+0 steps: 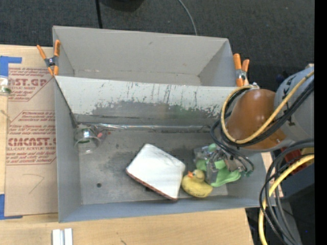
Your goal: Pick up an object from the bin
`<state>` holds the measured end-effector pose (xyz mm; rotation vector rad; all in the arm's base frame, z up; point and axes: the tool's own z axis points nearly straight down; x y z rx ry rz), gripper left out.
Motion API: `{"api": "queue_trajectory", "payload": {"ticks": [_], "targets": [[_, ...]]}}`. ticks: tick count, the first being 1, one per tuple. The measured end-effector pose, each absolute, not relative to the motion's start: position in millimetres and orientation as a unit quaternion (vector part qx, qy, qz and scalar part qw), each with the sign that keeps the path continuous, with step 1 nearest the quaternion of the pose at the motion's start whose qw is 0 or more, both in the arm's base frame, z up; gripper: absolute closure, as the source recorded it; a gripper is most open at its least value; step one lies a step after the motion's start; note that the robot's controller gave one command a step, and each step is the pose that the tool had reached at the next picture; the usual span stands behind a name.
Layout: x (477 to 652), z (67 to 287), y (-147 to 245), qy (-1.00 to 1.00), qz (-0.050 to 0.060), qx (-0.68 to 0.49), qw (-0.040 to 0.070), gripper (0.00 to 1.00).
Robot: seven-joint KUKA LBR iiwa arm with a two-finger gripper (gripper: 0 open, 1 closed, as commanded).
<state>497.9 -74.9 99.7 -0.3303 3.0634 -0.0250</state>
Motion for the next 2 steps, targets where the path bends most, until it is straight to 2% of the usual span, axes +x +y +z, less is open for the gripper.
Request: {"api": "queue_trajectory", "payload": {"ticks": [1,2], "targets": [[492.5,106.3,-60.4,0.994,-0.005,-0.110,0.025,1.00],[495.6,223.5,-56.6,0.994,-0.008,-0.109,0.031,1.00]]}}
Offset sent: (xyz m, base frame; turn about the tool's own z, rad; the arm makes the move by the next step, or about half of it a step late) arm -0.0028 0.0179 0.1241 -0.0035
